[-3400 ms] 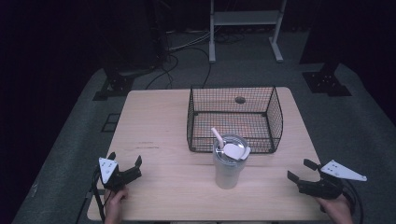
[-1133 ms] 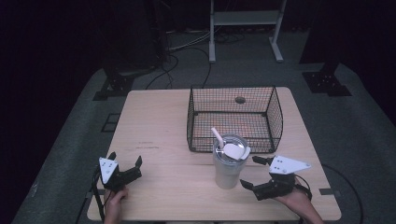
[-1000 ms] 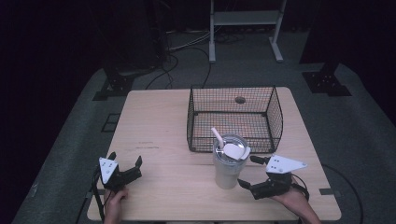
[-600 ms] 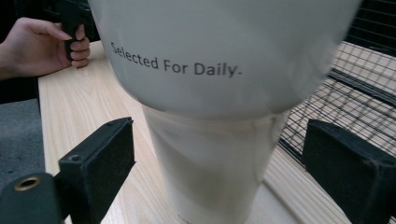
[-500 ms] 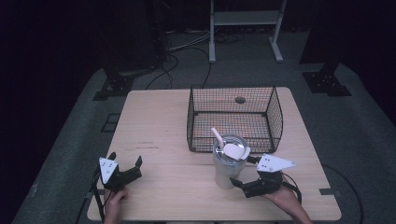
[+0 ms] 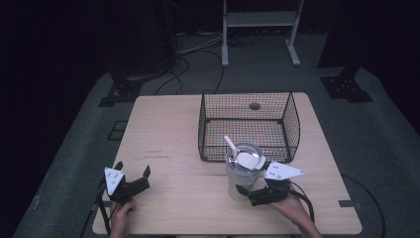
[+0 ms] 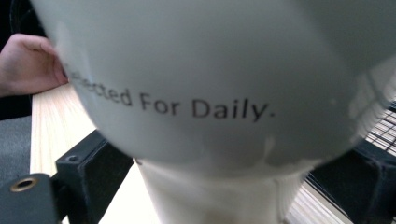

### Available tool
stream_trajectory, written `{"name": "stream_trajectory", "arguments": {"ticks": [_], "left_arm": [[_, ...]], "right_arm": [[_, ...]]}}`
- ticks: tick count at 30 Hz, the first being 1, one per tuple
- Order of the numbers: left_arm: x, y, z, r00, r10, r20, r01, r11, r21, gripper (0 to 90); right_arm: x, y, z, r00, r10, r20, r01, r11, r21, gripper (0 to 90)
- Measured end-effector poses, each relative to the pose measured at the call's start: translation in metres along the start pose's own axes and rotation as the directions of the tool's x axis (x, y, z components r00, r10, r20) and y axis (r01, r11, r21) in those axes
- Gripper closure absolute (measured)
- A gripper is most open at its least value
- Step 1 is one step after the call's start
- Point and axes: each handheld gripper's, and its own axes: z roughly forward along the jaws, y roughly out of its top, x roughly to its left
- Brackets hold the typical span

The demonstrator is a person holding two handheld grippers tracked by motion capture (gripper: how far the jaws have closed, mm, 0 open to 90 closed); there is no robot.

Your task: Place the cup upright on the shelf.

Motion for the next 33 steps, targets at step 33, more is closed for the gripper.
{"name": "stream_trajectory", "arguments": {"ticks": [33], "left_arm": [[0.0004, 0.0000, 0.0002, 1.0000, -0.005, 0.003, 0.005, 1.0000, 0.000, 0.0]], "right_arm": [[-0.0054, 0.0046, 0.0052, 0.9979, 0.041, -0.051, -0.044, 0.9967, -0.068, 8.1]]}}
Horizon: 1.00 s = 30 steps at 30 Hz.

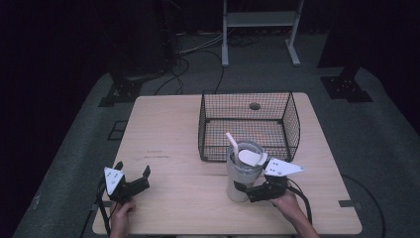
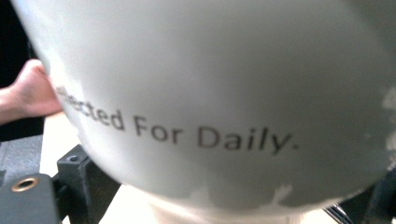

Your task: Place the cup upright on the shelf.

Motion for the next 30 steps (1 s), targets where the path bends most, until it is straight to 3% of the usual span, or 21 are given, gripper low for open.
{"name": "stream_trajectory", "arguments": {"ticks": [3, 10, 19, 30], "left_arm": [[0.000, 0.000, 0.000, 1.0000, -0.001, 0.000, 0.001, 1.0000, -0.001, 0.0], [0.001, 0.000, 0.001, 1.0000, -0.001, 0.003, 0.001, 1.0000, -0.001, 0.0], [0.000, 0.000, 0.001, 1.0000, -0.002, 0.004, 0.002, 1.0000, -0.001, 0.0], [0.001, 0.000, 0.000, 1.0000, -0.005, 0.006, 0.005, 1.0000, -0.001, 0.0]], "right_arm": [[-0.001, 0.010, -0.003, 0.9993, -0.036, 0.007, 0.036, 0.9993, 0.001, 8.1], [-0.005, 0.028, -0.006, 0.9993, -0.032, -0.019, 0.032, 0.9995, -0.006, 8.1], [-0.011, 0.057, -0.006, 0.9975, -0.065, -0.027, 0.065, 0.9978, -0.014, 8.0], [-0.016, 0.076, -0.005, 0.9964, -0.078, -0.034, 0.077, 0.9967, -0.027, 8.0]]}}
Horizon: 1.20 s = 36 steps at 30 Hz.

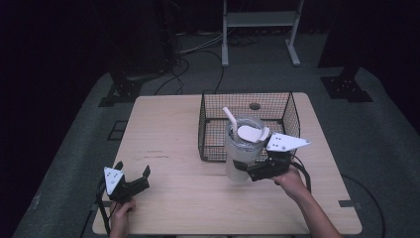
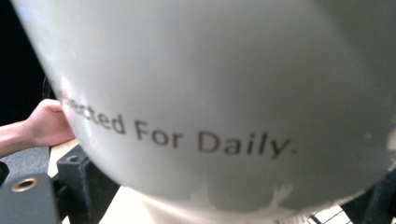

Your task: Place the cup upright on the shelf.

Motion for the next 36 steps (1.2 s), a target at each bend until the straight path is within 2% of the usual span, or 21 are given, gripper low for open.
{"name": "stream_trajectory", "arguments": {"ticks": [14, 18, 20, 29, 36], "left_arm": [[0.000, 0.000, 0.000, 1.0000, -0.003, 0.001, 0.003, 1.0000, -0.005, 0.0], [0.001, 0.000, 0.001, 1.0000, -0.005, 0.000, 0.005, 1.0000, 0.000, 0.0], [0.001, 0.000, 0.001, 1.0000, -0.006, 0.000, 0.006, 1.0000, 0.000, 0.0], [0.001, 0.000, 0.001, 1.0000, -0.005, 0.001, 0.005, 1.0000, -0.001, 0.0], [0.001, 0.000, 0.001, 1.0000, -0.002, 0.001, 0.002, 1.0000, -0.004, 0.0]], "right_arm": [[-0.015, 0.031, 0.004, 1.0000, 0.001, 0.006, -0.001, 0.9996, -0.029, 8.0], [-0.019, 0.041, 0.008, 0.9991, -0.023, 0.035, 0.023, 0.9995, -0.020, 8.0], [-0.021, 0.043, 0.010, 0.9991, -0.025, 0.033, 0.026, 0.9995, -0.020, 8.0], [-0.037, 0.069, 0.027, 0.9980, -0.051, 0.039, 0.052, 0.9981, -0.032, 8.0], [-0.048, 0.080, 0.040, 0.9984, -0.043, 0.036, 0.044, 0.9983, -0.039, 8.0]]}}
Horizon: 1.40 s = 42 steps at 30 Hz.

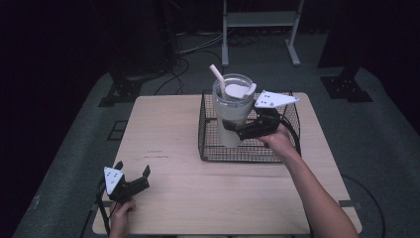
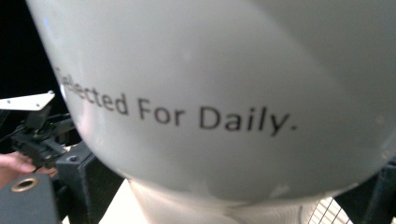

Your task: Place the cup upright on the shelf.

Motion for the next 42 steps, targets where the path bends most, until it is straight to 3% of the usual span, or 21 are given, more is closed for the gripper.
{"name": "stream_trajectory", "arguments": {"ticks": [15, 24, 29, 42], "left_arm": [[0.000, 0.000, 0.000, 1.0000, -0.002, 0.000, 0.002, 1.0000, 0.002, 0.0], [0.000, 0.000, 0.000, 1.0000, -0.004, -0.001, 0.004, 1.0000, 0.002, 0.0], [0.000, 0.000, 0.000, 1.0000, 0.001, 0.000, -0.001, 1.0000, 0.003, 0.0], [0.001, 0.000, 0.000, 1.0000, -0.008, 0.005, 0.008, 1.0000, 0.000, 0.0]], "right_arm": [[-0.045, 0.002, 0.035, 0.9990, 0.036, 0.028, -0.036, 0.9991, 0.020, 7.9], [-0.057, -0.001, 0.052, 0.9992, 0.039, 0.013, -0.039, 0.9988, 0.028, 8.0], [-0.067, -0.010, 0.065, 0.9996, 0.028, 0.010, -0.028, 0.9987, 0.042, 7.9], [-0.083, -0.032, 0.084, 0.9983, 0.057, -0.013, -0.056, 0.9957, 0.075, 7.9]]}}
